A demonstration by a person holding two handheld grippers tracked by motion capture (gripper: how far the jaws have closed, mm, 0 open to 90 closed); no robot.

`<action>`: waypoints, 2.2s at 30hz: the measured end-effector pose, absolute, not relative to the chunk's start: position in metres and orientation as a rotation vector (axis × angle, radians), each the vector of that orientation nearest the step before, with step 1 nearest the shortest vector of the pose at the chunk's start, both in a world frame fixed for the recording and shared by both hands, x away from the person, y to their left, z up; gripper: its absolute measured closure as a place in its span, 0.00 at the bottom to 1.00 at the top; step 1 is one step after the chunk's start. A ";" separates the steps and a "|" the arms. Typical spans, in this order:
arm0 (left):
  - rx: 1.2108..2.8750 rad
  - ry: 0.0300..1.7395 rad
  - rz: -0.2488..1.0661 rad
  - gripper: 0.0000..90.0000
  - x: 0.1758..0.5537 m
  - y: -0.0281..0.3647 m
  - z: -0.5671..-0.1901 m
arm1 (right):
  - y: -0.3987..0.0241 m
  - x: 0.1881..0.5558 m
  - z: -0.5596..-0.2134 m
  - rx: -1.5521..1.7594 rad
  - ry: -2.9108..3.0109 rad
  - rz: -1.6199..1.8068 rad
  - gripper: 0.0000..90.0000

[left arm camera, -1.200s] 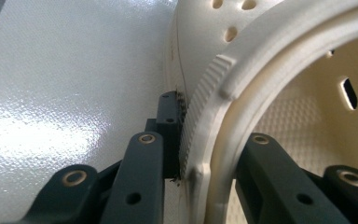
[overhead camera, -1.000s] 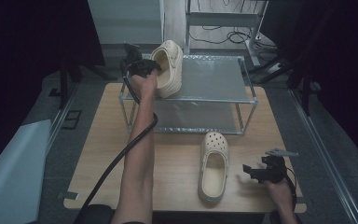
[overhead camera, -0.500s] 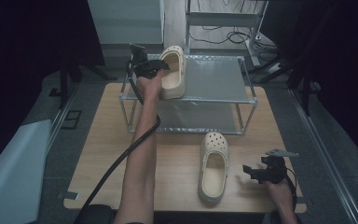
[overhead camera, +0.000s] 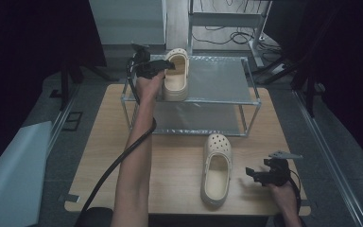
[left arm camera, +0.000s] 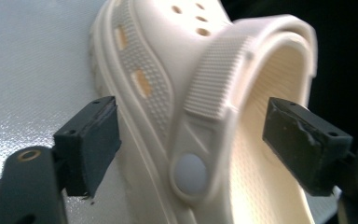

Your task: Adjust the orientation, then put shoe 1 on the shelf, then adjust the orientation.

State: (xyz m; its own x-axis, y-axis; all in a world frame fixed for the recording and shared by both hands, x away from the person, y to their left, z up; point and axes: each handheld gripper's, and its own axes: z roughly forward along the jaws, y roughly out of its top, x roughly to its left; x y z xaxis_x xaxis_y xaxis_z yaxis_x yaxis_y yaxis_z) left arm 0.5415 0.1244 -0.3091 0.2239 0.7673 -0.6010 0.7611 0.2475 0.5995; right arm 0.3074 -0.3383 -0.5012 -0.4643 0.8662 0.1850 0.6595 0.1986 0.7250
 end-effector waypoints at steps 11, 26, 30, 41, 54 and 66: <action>1.545 1.396 0.012 0.07 0.526 0.130 -0.306 | -0.336 0.308 -0.502 1.446 2.227 1.118 0.02; 1.579 1.273 0.030 0.04 0.507 0.134 -0.302 | -0.336 0.307 -0.503 1.443 2.234 1.121 0.03; 1.587 1.263 0.033 0.01 0.501 0.138 -0.302 | -0.335 0.308 -0.504 1.438 2.238 1.116 0.03; 1.586 1.236 0.016 0.00 0.485 0.146 -0.308 | -0.335 0.307 -0.504 1.438 2.233 1.118 0.03; 1.603 1.192 -0.016 0.00 0.459 0.149 -0.317 | -0.335 0.308 -0.503 1.438 2.236 1.122 0.03; 1.629 1.152 -0.014 0.00 0.432 0.150 -0.324 | -0.334 0.307 -0.503 1.433 2.240 1.123 0.04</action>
State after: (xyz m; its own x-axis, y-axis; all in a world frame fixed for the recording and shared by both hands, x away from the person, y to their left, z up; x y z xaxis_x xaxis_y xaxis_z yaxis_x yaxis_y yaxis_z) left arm 0.4316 0.1497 -0.3240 0.5297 0.6590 -0.5340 0.6717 0.0586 0.7385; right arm 0.3069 -0.3344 -0.5031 -0.4830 0.8560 0.1841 0.6598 0.2177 0.7192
